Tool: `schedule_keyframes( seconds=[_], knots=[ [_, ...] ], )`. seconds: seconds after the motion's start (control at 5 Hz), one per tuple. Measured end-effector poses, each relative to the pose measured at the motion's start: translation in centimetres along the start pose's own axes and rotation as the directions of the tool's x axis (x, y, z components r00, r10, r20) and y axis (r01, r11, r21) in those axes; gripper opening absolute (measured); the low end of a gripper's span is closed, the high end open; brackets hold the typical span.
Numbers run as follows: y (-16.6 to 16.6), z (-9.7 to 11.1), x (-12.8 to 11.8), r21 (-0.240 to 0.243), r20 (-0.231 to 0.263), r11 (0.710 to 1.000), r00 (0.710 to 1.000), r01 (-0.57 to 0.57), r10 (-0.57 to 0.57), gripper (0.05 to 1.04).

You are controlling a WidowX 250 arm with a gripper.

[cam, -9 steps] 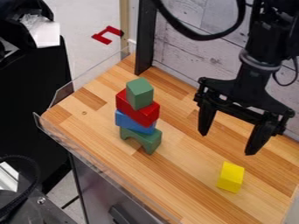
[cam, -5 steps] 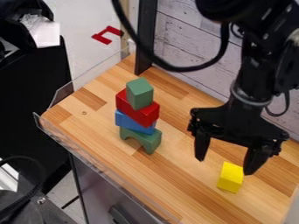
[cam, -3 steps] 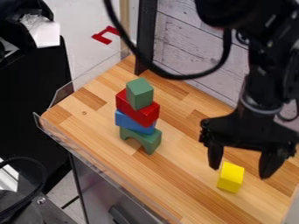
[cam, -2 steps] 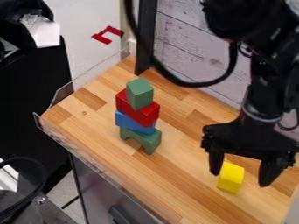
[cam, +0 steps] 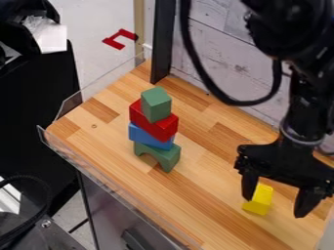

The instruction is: Take a yellow box in the right to pot of the top in the tower

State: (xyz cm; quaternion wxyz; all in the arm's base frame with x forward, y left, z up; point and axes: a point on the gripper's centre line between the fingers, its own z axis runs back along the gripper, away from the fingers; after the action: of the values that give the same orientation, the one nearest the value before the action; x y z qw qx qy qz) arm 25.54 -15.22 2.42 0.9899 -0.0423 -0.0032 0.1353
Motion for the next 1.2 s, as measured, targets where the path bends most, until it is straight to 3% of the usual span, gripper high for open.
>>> schedule_keyframes(
  seconds=[1.2],
  knots=[
    [1.2,-2.9,1.3,0.003,-0.083,1.0,0.997,0.002,-0.002,1.0]
  ],
)
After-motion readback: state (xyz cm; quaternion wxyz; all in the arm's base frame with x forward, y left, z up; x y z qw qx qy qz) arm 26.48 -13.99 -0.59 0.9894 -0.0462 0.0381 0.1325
